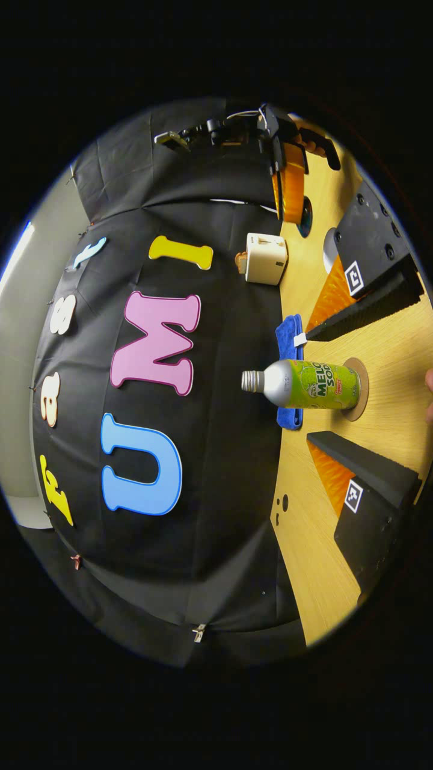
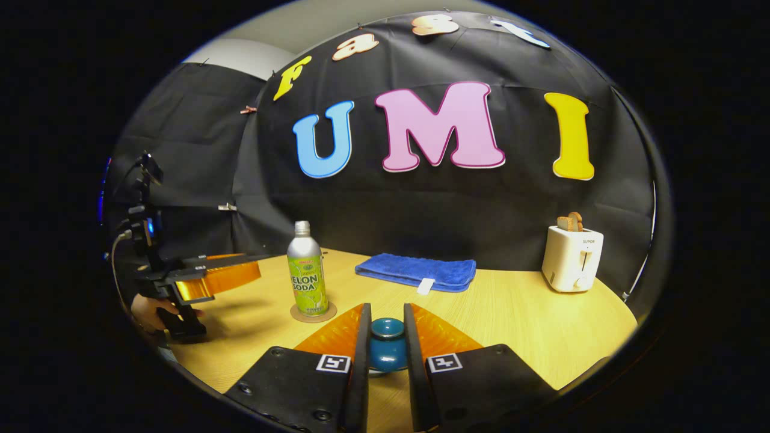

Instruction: Open the teacup lid with one hand, grasp the water bottle and pour water into the teacup with the other hand; after pouring, place the water bottle on the coaster and then close the teacup lid.

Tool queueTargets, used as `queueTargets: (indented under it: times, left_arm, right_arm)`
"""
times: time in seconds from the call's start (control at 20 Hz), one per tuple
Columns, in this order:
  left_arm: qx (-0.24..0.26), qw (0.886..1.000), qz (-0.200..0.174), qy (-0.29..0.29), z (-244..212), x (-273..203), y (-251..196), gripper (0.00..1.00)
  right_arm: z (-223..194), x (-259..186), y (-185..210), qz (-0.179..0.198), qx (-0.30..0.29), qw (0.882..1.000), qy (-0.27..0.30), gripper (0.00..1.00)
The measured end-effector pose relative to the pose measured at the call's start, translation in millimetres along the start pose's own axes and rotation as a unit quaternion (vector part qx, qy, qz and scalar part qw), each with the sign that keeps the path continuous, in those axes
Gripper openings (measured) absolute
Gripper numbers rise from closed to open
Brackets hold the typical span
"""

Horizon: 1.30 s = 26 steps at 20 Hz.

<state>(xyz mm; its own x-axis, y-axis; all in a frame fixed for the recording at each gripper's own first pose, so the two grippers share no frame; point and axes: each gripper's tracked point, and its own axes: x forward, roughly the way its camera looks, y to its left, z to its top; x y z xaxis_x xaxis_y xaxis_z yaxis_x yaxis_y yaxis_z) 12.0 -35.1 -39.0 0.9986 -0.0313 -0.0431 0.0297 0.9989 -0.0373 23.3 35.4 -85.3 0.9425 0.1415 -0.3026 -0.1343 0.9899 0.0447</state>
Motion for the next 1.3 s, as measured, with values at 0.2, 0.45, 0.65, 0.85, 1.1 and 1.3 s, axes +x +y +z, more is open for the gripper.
queueTargets:
  times: [0.2,0.45,0.65,0.85,1.1,1.3]
  left_arm:
    - [0.006,1.000,-0.018,0.004,1,-1,-3,0.95]
    - [0.008,1.000,-0.016,0.011,-4,-1,5,0.95]
    - [0.007,1.000,-0.015,0.014,-7,0,7,0.95]
    - [0.011,1.000,-0.013,0.013,-5,-1,8,0.95]
    - [0.010,1.000,-0.013,0.006,0,-3,6,0.95]
    - [0.008,1.000,-0.018,-0.006,9,-7,-6,0.95]
  right_arm:
    - [-24,19,7,-0.004,-0.011,0.999,0.033,0.32]
    - [-39,30,7,-0.003,-0.002,0.999,0.052,0.32]
    - [-45,32,12,0.007,0.002,0.998,0.060,0.32]
    - [-45,29,12,0.011,0.004,0.998,0.064,0.37]
    - [-10,11,11,0.009,-0.001,1.000,0.007,0.76]
    - [31,-24,-4,-0.017,-0.011,0.998,-0.058,0.90]
